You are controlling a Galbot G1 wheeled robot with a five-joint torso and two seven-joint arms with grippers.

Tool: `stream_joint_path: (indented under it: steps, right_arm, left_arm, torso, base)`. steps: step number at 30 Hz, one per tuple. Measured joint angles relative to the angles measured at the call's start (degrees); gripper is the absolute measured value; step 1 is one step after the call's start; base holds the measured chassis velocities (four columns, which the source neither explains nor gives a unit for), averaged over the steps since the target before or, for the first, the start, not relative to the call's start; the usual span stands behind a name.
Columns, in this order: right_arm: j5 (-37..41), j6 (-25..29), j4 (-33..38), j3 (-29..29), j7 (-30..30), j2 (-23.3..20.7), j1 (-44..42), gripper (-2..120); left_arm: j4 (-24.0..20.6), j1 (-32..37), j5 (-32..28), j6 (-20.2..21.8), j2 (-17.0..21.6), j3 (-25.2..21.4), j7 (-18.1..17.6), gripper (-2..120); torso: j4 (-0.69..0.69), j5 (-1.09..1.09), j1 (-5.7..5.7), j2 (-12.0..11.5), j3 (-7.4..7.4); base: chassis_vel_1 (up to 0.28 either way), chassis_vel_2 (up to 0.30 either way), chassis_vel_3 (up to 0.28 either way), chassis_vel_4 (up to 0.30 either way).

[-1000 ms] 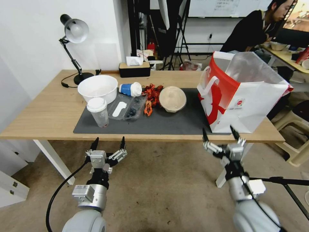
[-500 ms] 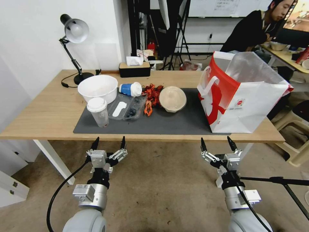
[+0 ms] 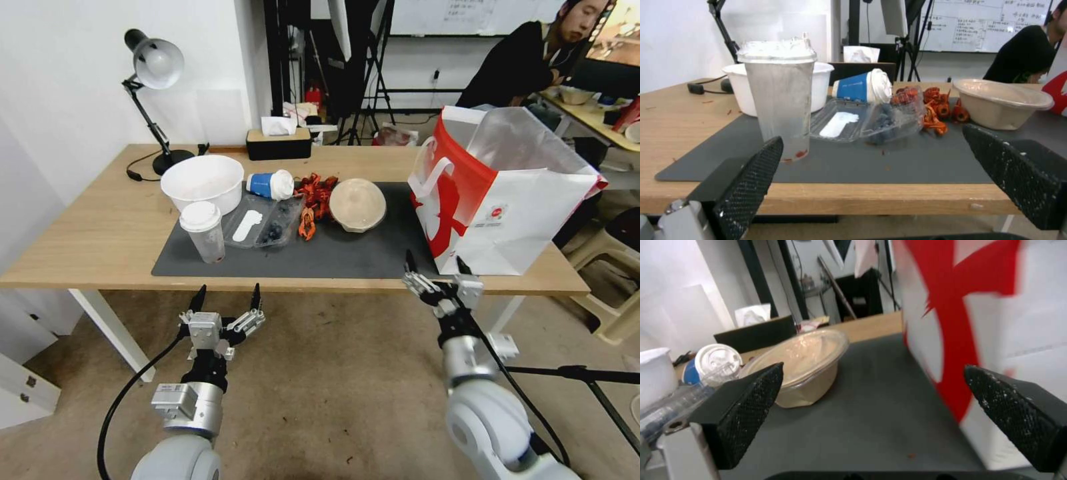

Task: Pick up the trash from the table and place it into the takeout bag.

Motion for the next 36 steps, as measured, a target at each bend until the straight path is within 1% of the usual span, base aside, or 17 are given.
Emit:
stream_joint_path:
  steps: [3, 4, 7, 8, 13, 15, 16, 18, 24, 25, 26, 27, 28, 29, 30, 33, 36]
  right_arm:
    - [6.8, -4.0, -2.7, -2.5, 2.7, 0.1, 7.4, 100]
    - [6.8, -4.0, -2.7, -2.5, 2.7, 0.1, 7.4, 100]
    - [11.3, -5.2, -5.7, -4.7, 4.4, 0.7, 13.2, 100]
    - [11.3, -5.2, -5.7, -4.7, 4.4, 0.7, 13.2, 100]
    - [17.3, -6.6, -9.5, -7.2, 6.3, 2.1, 18.8, 100]
    - [21.9, -7.5, -12.2, -8.3, 7.8, 3.4, 21.8, 100]
    - [21.9, -7.5, -12.2, -8.3, 7.8, 3.4, 21.8, 100]
    - [25.3, -8.1, -14.8, -9.2, 9.0, 4.7, 24.7, 100]
    - [28.0, -8.9, -19.2, -10.3, 10.3, 6.6, 28.3, 99]
    - [28.2, -8.9, -19.8, -10.4, 10.4, 6.9, 28.7, 97]
    - [28.3, -9.0, -20.6, -10.5, 10.6, 7.4, 29.2, 91]
    - [28.3, -9.0, -20.6, -10.5, 10.6, 7.4, 29.2, 91]
    - [28.4, -9.2, -20.8, -10.5, 10.7, 7.5, 29.3, 88]
    - [28.5, -9.8, -21.1, -10.5, 11.0, 7.7, 29.3, 80]
    - [28.5, -9.8, -21.1, -10.5, 11.0, 7.7, 29.3, 80]
    - [28.9, -10.7, -21.7, -10.5, 11.7, 8.0, 29.3, 67]
    - [29.1, -11.0, -21.8, -10.5, 12.0, 8.2, 29.2, 60]
  left_arm:
    - [0.1, 0.0, 0.3, 0.0, -0.2, 0.1, 0.0, 100]
    - [0.1, 0.0, 0.3, 0.0, -0.2, 0.1, 0.0, 100]
    - [0.2, -0.1, 0.5, 0.0, -0.3, 0.1, 0.0, 100]
    - [0.2, -0.1, 0.5, 0.0, -0.3, 0.1, 0.0, 100]
    - [0.4, -0.1, 0.6, 0.0, -0.4, 0.1, 0.1, 100]
    - [0.5, -0.1, 0.6, 0.0, -0.4, 0.1, 0.1, 100]
    - [0.5, -0.1, 0.6, 0.0, -0.4, 0.1, 0.1, 100]
    - [0.6, 0.0, 0.6, -0.2, -0.4, 0.0, 0.1, 100]
    - [0.7, 0.3, 0.7, -0.6, -0.4, 0.0, 0.0, 100]
    - [0.7, 0.3, 0.7, -0.7, -0.3, -0.1, 0.0, 100]
    - [0.7, 0.4, 0.7, -0.8, -0.3, -0.1, 0.0, 100]
    - [0.7, 0.4, 0.7, -0.8, -0.3, -0.1, 0.0, 100]
    - [0.7, 0.4, 0.7, -0.8, -0.3, -0.2, 0.0, 100]
    - [0.7, 0.5, 0.7, -0.9, -0.3, -0.2, 0.0, 100]
    - [0.7, 0.5, 0.7, -0.9, -0.3, -0.2, 0.0, 100]
    - [0.7, 0.5, 0.8, -1.0, -0.3, -0.2, 0.0, 100]
    - [0.7, 0.5, 0.9, -1.0, -0.3, -0.1, 0.0, 100]
  torso:
    - [-0.01, -0.01, 0.0, 0.0, 0.0]
    - [-0.01, -0.01, 0.0, 0.0, 0.0]
    - [-0.01, 0.0, 0.0, 0.0, 0.0]
    - [-0.01, 0.0, 0.0, 0.0, 0.0]
    - [-0.02, 0.0, 0.0, 0.0, 0.01]
    - [-0.02, 0.0, 0.0, 0.0, 0.01]
    - [-0.02, 0.0, 0.0, 0.0, 0.01]
    - [-0.01, -0.02, 0.0, 0.0, 0.0]
    - [-0.01, 0.0, 0.0, 0.0, 0.01]
    - [-0.01, 0.0, 0.0, 0.0, 0.0]
    - [0.0, 0.0, 0.01, 0.0, 0.01]
    - [0.0, 0.0, 0.01, 0.0, 0.01]
    - [-0.01, 0.0, 0.0, 0.0, 0.01]
    - [-0.01, 0.0, 0.0, 0.0, 0.01]
    - [-0.01, 0.0, 0.0, 0.0, 0.01]
    - [-0.01, 0.0, 0.0, 0.0, 0.0]
    - [0.0, 0.0, 0.0, 0.0, 0.0]
  base:
    - [0.0, 0.0, 0.0, 0.0]
    - [0.0, 0.0, 0.0, 0.0]
    - [0.0, 0.0, 0.0, 0.0]
    - [0.0, 0.0, 0.0, 0.0]
    - [0.0, 0.0, 0.0, 0.0]
    - [0.0, 0.0, 0.0, 0.0]
    - [0.0, 0.0, 0.0, 0.0]
    - [0.0, 0.0, 0.0, 0.0]
    - [0.0, 0.0, 0.0, 0.0]
    - [0.0, 0.0, 0.0, 0.0]
    - [0.0, 0.0, 0.0, 0.0]
    - [0.0, 0.0, 0.0, 0.0]
    - [0.0, 0.0, 0.0, 0.0]
    - [0.0, 0.0, 0.0, 0.0]
    - [0.0, 0.0, 0.0, 0.0]
    - [0.0, 0.0, 0.0, 0.0]
    - [0.0, 0.0, 0.0, 0.0]
